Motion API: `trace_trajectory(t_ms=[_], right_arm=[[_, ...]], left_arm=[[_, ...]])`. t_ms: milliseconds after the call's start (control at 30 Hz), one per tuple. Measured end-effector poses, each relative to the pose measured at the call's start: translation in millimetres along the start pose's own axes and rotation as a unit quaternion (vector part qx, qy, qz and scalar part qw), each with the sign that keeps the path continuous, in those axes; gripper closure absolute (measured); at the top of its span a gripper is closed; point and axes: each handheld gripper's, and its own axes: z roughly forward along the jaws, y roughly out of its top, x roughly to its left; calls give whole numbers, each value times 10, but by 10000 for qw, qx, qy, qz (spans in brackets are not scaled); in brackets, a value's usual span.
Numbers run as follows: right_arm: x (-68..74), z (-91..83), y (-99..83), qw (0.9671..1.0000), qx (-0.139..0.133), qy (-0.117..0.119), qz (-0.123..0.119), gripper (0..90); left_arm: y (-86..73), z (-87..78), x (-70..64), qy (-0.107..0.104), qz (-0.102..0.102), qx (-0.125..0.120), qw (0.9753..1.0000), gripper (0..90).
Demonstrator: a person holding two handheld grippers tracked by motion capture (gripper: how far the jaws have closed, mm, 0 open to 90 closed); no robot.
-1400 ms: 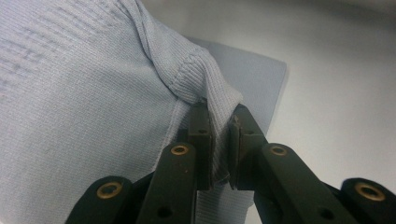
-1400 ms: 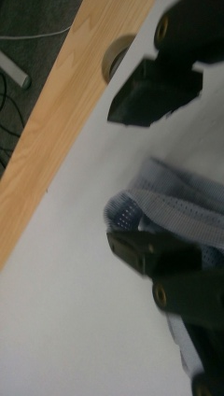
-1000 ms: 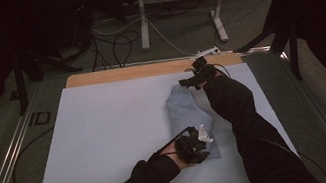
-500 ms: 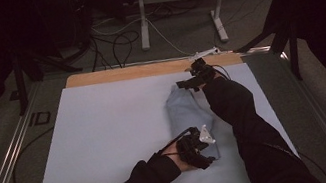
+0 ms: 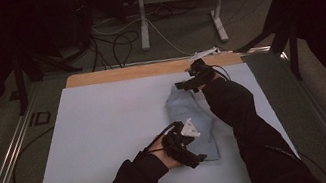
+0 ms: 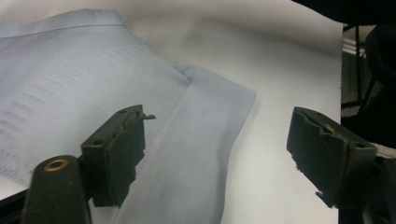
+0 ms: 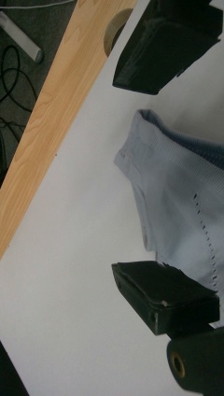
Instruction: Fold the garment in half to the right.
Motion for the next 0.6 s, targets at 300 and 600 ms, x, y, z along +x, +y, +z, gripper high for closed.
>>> trace_trajectory(t_ms=[300,600], right_arm=[[71,-18,-17,9999,38,24,-134,101],[149,-64,-60,9995,70,69,-302,110]], left_arm=[[-157,-136,100,47,-99,-78,9999,77],[-492,-358,270,174,-478,-423,9978,12]])
